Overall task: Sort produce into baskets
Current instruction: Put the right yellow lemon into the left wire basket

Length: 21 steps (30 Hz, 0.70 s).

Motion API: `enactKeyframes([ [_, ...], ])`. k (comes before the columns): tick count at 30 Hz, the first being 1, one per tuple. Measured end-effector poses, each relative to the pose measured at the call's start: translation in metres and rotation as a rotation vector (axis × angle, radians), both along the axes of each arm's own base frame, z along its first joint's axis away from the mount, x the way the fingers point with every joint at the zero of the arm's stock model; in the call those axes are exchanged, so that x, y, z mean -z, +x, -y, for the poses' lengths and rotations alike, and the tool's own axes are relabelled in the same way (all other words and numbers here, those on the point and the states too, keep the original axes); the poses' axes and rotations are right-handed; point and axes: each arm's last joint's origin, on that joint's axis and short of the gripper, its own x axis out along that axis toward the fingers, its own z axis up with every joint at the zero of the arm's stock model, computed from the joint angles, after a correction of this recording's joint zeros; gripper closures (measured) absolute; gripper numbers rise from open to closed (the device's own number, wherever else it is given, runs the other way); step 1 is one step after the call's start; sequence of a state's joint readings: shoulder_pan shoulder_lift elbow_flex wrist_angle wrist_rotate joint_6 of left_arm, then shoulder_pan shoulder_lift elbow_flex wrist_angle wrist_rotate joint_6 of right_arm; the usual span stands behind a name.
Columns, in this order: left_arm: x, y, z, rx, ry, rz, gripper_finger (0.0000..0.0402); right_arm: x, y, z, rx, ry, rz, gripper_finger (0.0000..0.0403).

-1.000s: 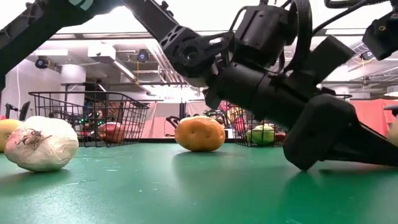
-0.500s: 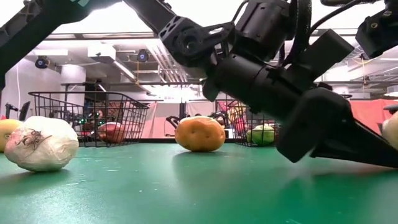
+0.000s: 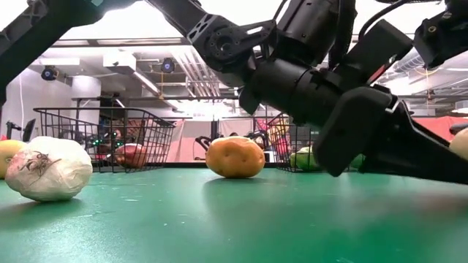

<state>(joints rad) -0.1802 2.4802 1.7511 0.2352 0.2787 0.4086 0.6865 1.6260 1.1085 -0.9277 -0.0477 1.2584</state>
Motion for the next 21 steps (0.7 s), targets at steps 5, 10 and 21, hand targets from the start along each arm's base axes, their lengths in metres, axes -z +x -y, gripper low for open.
enactKeyframes([
  [5,-0.002,0.000,0.000,0.002,0.011,-0.004,0.0113,-0.002,-0.003,0.002,0.021,-0.018,-0.019,0.0345],
  [10,-0.006,-0.001,-0.011,-0.023,0.064,-0.031,0.0113,-0.020,-0.015,0.013,0.102,-0.048,-0.042,0.0357],
  [21,-0.035,-0.005,-0.004,0.056,0.126,0.051,0.0113,-0.065,-0.032,0.029,0.173,0.002,0.134,0.0372],
])
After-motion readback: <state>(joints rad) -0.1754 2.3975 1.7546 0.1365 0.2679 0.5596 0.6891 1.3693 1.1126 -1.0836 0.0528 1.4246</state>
